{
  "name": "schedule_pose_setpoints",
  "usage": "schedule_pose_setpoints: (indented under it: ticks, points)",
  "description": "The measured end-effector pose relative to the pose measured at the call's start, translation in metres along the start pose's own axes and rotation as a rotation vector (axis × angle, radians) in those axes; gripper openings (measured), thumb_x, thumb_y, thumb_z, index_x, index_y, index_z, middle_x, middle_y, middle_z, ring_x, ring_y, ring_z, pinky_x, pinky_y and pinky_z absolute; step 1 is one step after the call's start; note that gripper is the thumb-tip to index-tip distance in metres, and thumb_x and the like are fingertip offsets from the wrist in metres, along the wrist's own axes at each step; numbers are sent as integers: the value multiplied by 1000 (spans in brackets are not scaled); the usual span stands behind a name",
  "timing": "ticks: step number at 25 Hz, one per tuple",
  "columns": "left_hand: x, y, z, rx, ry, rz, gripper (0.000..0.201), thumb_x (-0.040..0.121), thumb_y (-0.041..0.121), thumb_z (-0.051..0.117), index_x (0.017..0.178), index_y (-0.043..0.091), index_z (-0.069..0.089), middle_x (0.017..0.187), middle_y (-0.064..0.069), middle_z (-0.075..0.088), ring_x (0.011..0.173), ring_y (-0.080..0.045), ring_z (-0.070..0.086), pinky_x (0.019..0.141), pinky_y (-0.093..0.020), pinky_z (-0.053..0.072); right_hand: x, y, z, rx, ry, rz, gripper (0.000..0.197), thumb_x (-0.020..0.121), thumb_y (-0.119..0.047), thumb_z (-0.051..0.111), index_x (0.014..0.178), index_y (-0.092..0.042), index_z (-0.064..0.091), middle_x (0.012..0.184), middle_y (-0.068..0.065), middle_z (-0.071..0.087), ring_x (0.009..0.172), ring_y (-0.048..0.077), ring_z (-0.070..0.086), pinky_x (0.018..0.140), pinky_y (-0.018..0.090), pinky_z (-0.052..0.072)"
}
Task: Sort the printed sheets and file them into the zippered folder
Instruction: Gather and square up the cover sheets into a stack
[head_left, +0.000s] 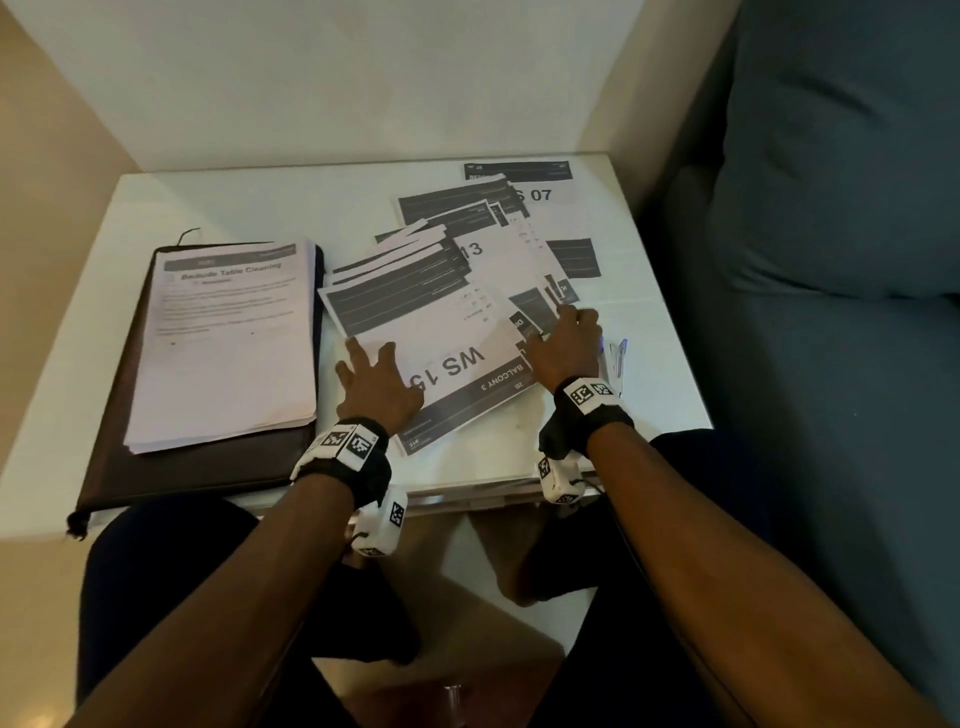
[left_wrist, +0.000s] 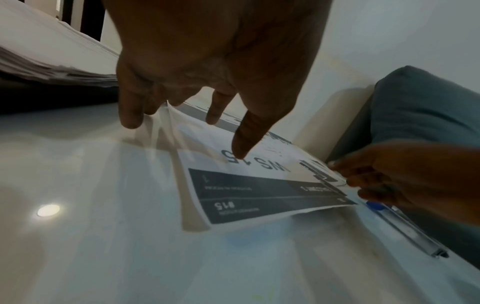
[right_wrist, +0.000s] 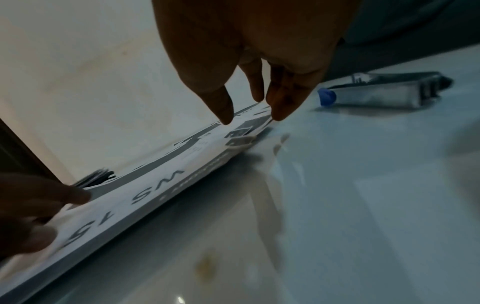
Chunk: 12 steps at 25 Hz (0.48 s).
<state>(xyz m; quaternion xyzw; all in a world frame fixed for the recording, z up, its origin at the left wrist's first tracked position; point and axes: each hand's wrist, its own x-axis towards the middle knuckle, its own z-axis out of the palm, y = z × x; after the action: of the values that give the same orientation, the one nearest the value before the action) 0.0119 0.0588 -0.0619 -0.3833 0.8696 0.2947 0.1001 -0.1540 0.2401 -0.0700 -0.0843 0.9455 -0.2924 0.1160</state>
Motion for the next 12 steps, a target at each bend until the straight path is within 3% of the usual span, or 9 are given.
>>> schedule_pose_setpoints:
  ticks: [5,8,10,12]
  points:
    - [24,0,11,65,-9,11,87,93,55,67,162,28,21,171,-6,-19,158,-39,-10,117,-72,22,105,-12,-24,-65,-78,40,82,93,-40,64,153,2,26,159,23,23,146,41,25,119,49,30]
    - [45,13,16,92,10,18,90,92,64,63,162,30,18,171,-3,-24,159,-32,-14,117,-75,11,158,-11,-28,-92,-156,96,103,89,-57,65,160,-4,14,166,19,14,153,38,15,123,54,24]
    - [62,25,18,71,8,36,93,91,65,63,163,27,17,171,-4,-23,159,-32,-17,118,-73,10,169,-11,-24,-168,-192,75,106,87,-67,61,160,-7,12,168,15,13,154,35,14,121,59,24]
    - [78,36,18,55,10,49,94,92,64,63,163,24,16,171,-7,-22,158,-34,-20,120,-72,11,164,-11,-14,-242,-207,9,101,91,-65,57,161,-9,11,169,10,9,156,32,11,119,62,24]
